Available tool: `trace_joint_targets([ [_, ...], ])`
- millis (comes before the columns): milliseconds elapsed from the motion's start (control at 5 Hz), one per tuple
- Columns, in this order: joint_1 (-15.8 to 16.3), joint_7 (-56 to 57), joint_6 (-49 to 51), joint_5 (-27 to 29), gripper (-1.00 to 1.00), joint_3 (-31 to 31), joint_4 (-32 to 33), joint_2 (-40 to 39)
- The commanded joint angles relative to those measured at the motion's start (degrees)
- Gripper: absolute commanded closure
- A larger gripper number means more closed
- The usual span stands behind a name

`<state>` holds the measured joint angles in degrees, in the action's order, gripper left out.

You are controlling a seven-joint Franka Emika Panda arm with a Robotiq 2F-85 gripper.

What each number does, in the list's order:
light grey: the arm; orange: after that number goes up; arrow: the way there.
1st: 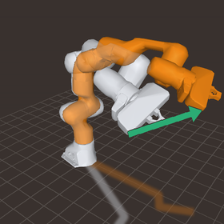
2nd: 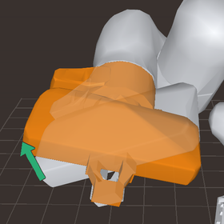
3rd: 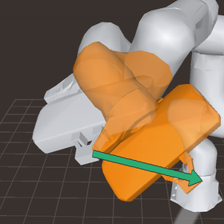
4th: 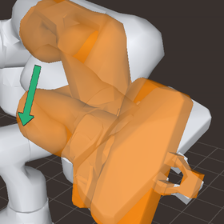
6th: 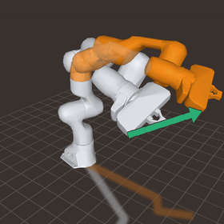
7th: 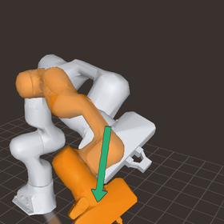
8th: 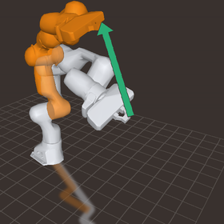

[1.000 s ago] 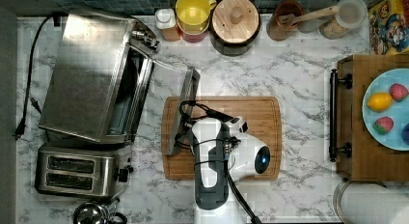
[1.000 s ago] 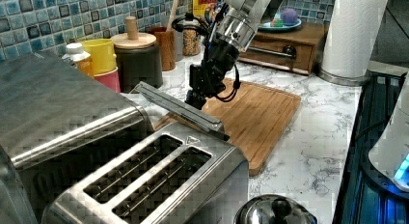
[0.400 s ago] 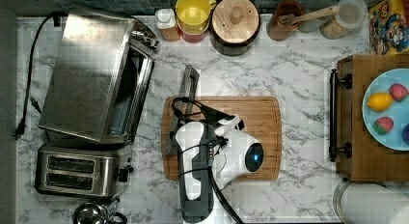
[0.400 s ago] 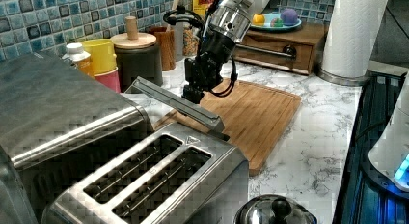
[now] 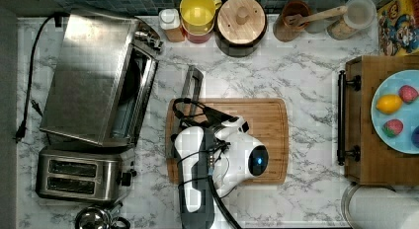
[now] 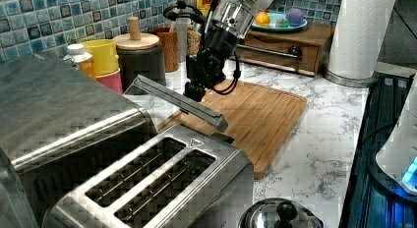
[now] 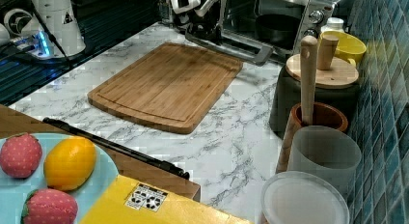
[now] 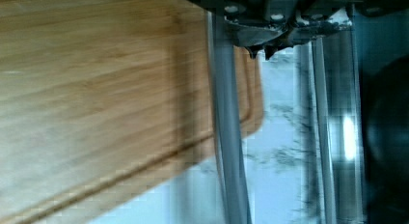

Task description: Close the oven.

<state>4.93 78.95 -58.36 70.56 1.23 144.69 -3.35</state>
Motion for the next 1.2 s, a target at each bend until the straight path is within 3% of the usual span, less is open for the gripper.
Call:
trace_joint_targets([
  [200, 5.8, -24.6, 3.1, -24.9, 1.0, 9.2, -18.3, 8.1],
  [400, 6.1, -40.5, 3.0, -43.2, 1.0, 11.8, -23.5, 2.6],
  [600, 6.8, -50.2, 5.1, -52.0, 1.0, 13.7, -26.8, 0.8],
  [800, 4.6, -65.6, 4.4, -66.8, 1.0, 16.5, -26.9, 1.8],
  [1000, 2.8, -74.7, 5.4, -77.3, 1.0, 17.6, -27.4, 2.8],
  [1200, 2.5, -74.7, 6.6, -77.7, 1.0, 16.9, -27.6, 3.6],
])
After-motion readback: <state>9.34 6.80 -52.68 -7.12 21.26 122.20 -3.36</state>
